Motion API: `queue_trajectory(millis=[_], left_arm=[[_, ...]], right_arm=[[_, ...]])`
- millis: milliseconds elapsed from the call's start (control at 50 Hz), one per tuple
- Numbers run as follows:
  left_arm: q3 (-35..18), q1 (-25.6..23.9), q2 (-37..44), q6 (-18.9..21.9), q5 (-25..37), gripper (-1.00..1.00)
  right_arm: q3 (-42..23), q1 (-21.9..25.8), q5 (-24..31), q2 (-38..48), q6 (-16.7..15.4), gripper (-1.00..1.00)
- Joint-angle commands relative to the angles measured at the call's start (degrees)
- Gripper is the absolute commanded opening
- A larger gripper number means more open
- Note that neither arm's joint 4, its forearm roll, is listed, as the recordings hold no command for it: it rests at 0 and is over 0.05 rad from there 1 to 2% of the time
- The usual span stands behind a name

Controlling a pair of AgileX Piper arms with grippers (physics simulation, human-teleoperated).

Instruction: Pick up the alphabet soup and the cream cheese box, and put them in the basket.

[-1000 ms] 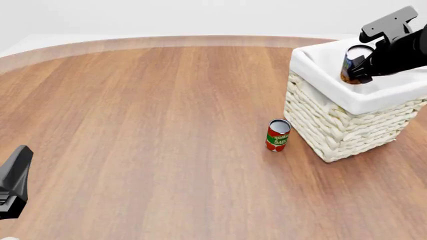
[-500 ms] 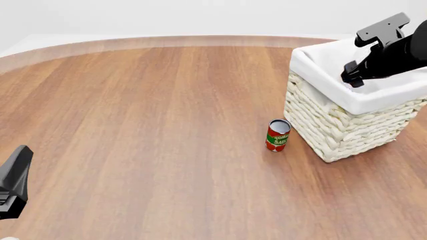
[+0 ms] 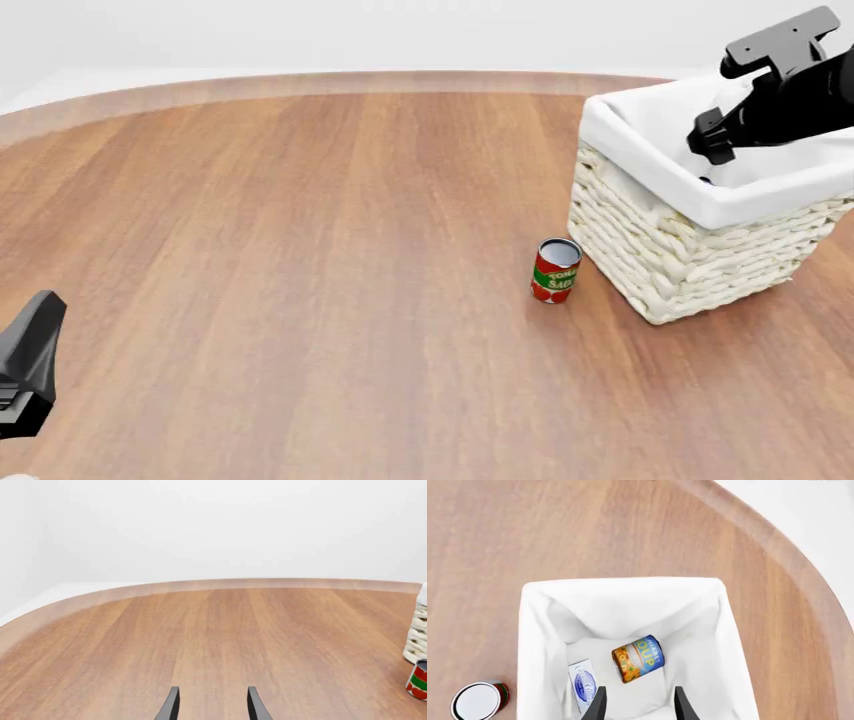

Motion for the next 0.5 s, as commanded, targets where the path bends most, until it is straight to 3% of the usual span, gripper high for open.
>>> queue_trajectory(millis=[20, 500], left_arm=[[0.00, 0.00, 0.00, 0.00, 0.00, 1.00], [0.00, 0.00, 0.00, 0.00, 0.00, 1.00]], right_arm=[[1.92, 0.43, -0.06, -3.08, 1.42, 1.00], [3.60, 2.53, 4.05, -14.24, 4.66, 1.00]])
